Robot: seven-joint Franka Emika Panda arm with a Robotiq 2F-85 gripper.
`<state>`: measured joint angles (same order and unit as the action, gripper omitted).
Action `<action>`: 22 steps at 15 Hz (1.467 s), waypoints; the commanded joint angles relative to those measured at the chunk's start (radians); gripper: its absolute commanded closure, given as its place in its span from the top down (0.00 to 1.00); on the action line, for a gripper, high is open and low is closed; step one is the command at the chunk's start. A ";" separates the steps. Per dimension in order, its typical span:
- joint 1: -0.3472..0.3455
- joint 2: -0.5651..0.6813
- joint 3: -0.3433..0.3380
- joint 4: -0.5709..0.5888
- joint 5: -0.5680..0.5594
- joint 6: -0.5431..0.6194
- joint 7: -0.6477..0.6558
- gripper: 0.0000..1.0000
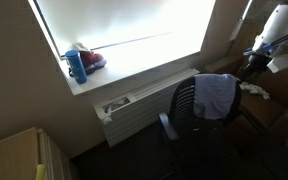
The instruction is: Pick up the blue sweater on the chair and put it on the table
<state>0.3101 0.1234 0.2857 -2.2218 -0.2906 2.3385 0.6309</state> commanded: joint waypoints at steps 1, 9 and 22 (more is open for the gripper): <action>0.009 0.033 -0.056 -0.027 -0.084 0.021 0.119 1.00; 0.041 0.168 -0.117 0.033 -0.232 0.150 0.288 1.00; 0.189 0.398 -0.229 0.223 -0.358 0.270 0.418 0.41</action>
<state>0.4823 0.4846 0.0843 -2.0384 -0.6494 2.6082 1.0419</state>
